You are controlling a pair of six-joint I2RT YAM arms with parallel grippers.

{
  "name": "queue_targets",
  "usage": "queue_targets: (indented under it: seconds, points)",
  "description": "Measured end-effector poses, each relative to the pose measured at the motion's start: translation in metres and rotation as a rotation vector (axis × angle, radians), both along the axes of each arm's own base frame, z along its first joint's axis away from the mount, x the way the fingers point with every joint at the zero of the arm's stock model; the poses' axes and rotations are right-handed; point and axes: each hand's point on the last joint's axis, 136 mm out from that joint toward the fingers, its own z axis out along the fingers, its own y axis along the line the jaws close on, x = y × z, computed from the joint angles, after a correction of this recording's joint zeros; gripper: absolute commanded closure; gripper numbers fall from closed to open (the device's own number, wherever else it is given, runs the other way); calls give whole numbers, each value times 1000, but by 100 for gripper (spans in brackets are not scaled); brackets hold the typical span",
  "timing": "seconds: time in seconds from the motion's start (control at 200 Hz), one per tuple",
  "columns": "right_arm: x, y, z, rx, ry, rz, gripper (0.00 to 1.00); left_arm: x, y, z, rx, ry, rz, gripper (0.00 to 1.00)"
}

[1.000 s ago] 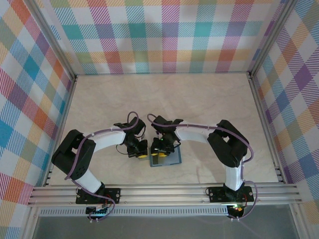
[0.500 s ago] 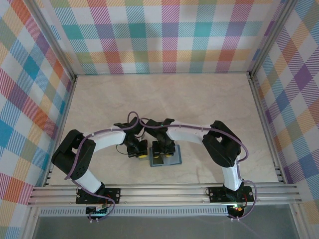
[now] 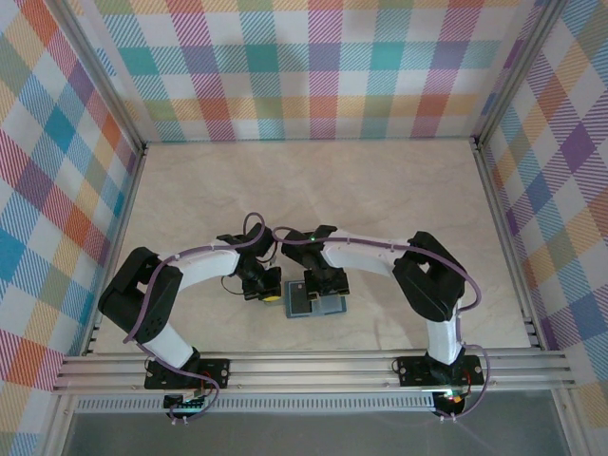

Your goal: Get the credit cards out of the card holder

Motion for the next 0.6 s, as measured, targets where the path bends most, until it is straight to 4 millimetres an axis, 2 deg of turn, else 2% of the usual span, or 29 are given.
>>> queue_targets:
  seconds: [0.25, 0.5, 0.6]
  points:
    - [-4, -17, -8, -64, 1, 0, 41, 0, 0, 0, 0, 0, 0, 99]
    - [-4, -18, -7, -66, -2, 0, 42, 0, 0, 0, 0, 0, 0, 99]
    - [-4, -18, 0, -50, -13, 0, 44, 0, 0, 0, 0, 0, 0, 99]
